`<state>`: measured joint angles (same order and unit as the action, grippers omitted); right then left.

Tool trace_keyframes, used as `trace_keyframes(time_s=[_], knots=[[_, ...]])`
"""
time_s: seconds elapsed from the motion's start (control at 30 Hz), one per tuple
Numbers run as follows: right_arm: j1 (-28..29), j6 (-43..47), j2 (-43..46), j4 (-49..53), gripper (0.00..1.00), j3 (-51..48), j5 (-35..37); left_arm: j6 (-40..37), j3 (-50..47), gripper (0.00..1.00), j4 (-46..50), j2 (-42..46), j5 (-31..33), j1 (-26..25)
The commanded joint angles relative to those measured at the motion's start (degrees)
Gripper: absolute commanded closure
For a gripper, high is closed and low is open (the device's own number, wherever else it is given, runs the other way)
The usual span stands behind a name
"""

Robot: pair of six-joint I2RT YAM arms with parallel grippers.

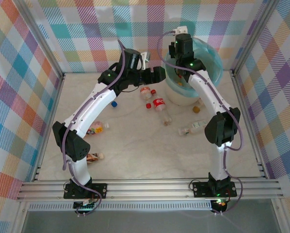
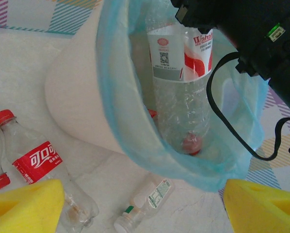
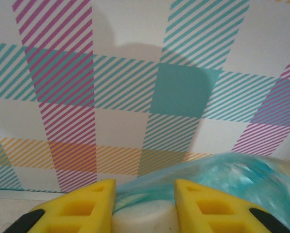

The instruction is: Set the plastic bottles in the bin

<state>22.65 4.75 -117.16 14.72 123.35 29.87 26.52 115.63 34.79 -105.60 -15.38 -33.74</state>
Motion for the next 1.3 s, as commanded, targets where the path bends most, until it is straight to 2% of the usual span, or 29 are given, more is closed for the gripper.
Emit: trace_keyframes(time_s=[0.0,0.23,0.83,1.07,1.27], knots=[[-0.3,-2.7,-0.4,2.7,0.68,1.7,-1.6,-0.1,-0.1,0.15,-0.2,1.7,0.2,-0.1],[-0.2,0.3,-1.0,0.7,0.7,7.6,-3.8,0.5,0.5,0.15,-0.9,0.8,-0.2,-0.1],[-1.0,8.9,-2.4,-17.0,0.71,6.5,-8.7,-0.7,3.0,0.14,0.9,-1.7,-0.4,0.0],[-4.6,2.9,-3.7,-19.6,0.67,4.1,-9.8,-0.7,4.7,0.14,1.5,-3.8,-0.6,0.0],[-6.3,-3.2,-1.1,-24.9,0.56,-6.8,-10.9,-0.3,6.8,0.15,2.9,-6.2,-1.6,0.0]])
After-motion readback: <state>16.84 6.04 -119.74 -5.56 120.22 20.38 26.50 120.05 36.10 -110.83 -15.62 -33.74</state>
